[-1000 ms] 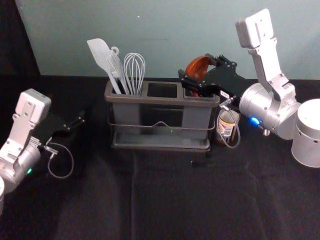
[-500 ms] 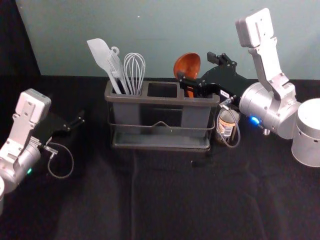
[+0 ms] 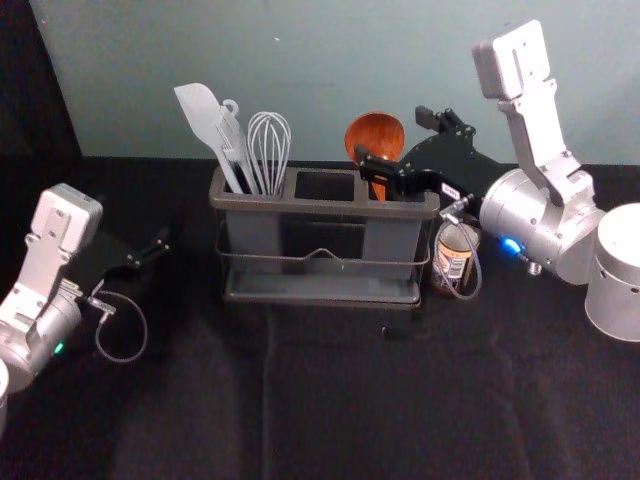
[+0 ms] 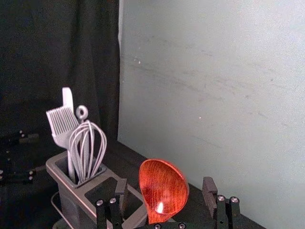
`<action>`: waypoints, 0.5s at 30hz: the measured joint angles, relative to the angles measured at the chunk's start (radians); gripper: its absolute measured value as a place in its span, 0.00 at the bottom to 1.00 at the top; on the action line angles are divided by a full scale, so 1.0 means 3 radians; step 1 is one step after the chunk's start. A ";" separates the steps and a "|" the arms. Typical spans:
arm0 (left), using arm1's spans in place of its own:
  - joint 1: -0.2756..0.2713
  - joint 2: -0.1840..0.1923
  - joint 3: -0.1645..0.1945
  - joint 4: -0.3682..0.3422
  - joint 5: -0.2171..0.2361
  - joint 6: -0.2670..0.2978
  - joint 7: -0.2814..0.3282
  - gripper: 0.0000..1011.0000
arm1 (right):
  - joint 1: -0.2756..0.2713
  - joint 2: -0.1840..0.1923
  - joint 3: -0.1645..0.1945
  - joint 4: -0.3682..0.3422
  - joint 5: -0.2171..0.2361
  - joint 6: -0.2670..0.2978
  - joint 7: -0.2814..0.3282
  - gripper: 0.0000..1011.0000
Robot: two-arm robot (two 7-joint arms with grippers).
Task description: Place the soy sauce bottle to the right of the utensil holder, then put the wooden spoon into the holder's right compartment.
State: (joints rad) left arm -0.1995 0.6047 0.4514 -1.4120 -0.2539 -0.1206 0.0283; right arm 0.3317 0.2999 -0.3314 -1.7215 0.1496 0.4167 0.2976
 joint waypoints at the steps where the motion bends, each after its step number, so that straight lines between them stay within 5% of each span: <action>1: 0.0000 0.0000 0.0000 0.0000 0.0000 0.0000 0.0000 0.99 | -0.0021 -0.0002 0.0016 -0.0040 -0.0004 0.0000 -0.0019 0.99; 11: 0.0000 0.0000 0.0000 0.0000 0.0000 0.0000 0.0000 0.99 | -0.0233 0.0005 0.0156 -0.0341 -0.0039 -0.0057 -0.0147 0.99; 15: 0.0000 0.0000 0.0000 0.0000 0.0000 0.0000 0.0000 0.99 | -0.0467 0.0039 0.0263 -0.0571 -0.0058 -0.0162 -0.0202 0.99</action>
State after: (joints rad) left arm -0.1995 0.6047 0.4514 -1.4120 -0.2539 -0.1205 0.0283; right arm 0.1915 0.3116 -0.2525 -1.8929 0.1321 0.3682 0.2369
